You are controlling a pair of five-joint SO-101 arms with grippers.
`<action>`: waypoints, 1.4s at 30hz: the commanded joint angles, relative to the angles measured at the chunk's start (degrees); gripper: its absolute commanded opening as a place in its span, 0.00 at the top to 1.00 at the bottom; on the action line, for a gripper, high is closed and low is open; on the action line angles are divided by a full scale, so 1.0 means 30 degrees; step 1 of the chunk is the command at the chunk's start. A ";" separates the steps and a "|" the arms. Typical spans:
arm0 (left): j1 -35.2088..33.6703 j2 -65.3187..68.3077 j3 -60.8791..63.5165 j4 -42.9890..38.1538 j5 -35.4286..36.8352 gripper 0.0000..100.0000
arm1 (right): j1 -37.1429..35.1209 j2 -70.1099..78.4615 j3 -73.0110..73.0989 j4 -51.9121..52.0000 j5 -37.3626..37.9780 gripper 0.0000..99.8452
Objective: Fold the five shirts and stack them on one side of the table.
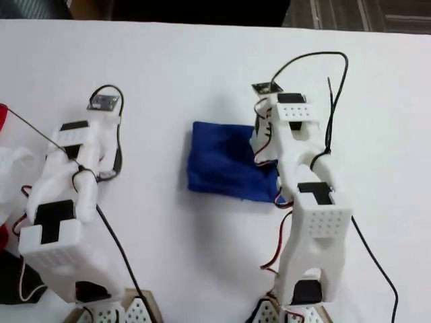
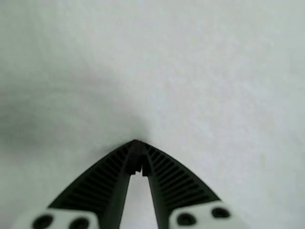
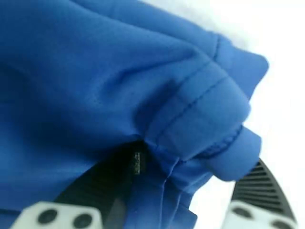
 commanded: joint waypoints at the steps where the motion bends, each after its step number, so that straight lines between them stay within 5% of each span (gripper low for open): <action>1: 0.0029 0.0088 -0.0806 -0.0147 0.0088 0.97 | 0.0308 0.1568 -0.1436 0.0952 -0.0029 0.79; 4: 0.0029 0.0088 -0.0777 -0.0147 0.0088 0.97 | 0.0425 0.2066 -0.2403 0.1275 -0.0029 0.99; 12: 0.0029 0.0088 -0.0777 -0.0147 0.0088 0.97 | 0.1451 0.2095 -0.2755 0.2125 0.2110 0.98; 22: 0.0029 0.0088 -0.0777 -0.0147 0.0088 0.97 | 0.8747 0.0894 -0.6769 0.2799 0.8498 0.98; 30: 0.0029 0.0088 -0.0777 -0.0147 0.0088 0.97 | 1.1326 0.0923 -1.0930 0.2916 1.2337 0.98; 42: 0.0029 0.0088 -0.0718 -0.0147 0.0088 0.97 | 1.2733 0.1451 -1.1839 -0.1656 1.3040 0.98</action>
